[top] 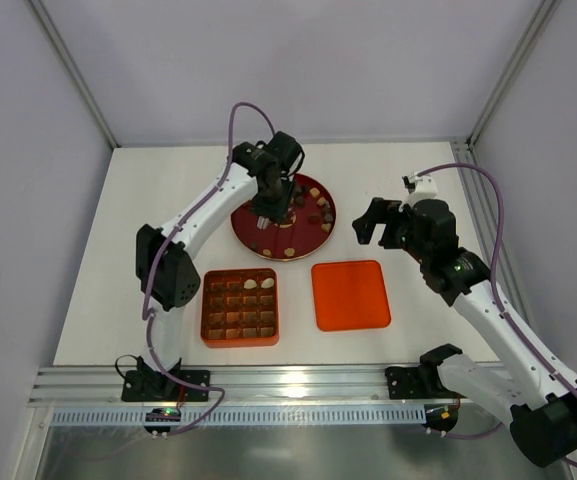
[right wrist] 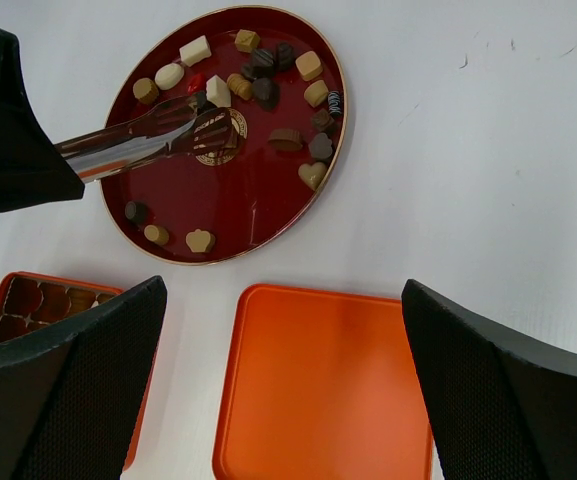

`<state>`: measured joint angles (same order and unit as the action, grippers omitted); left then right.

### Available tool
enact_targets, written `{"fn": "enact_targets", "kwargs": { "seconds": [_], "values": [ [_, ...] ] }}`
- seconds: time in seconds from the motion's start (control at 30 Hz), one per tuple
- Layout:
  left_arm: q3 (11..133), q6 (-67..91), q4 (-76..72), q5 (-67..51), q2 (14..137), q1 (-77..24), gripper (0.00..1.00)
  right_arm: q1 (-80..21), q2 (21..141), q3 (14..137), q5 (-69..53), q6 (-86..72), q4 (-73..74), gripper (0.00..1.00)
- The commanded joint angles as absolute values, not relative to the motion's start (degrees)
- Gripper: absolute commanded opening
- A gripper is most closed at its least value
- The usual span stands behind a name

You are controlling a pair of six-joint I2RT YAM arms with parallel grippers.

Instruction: Pack the chocolate

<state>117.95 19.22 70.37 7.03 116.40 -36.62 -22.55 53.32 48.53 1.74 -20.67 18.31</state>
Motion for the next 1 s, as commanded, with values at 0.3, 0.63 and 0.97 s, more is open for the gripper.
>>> {"fn": "enact_targets", "kwargs": {
  "seconds": [0.3, 0.63, 0.97],
  "values": [
    [119.5, 20.7, 67.8, 6.4, 118.6, -36.3, 0.44, -22.9, 51.9, 49.9, 2.4, -19.6, 17.4, 1.00],
    [118.8, 22.0, 67.2, 6.1, 118.9, -36.3, 0.44, -22.8, 52.2, 49.8, 2.3, -19.5, 17.1, 1.00],
    [117.2, 24.3, 66.7, 6.5, 118.5, -36.4, 0.43, -22.9, 52.6, 49.7, 1.9, -19.5, 16.7, 1.00]
  ]
}}
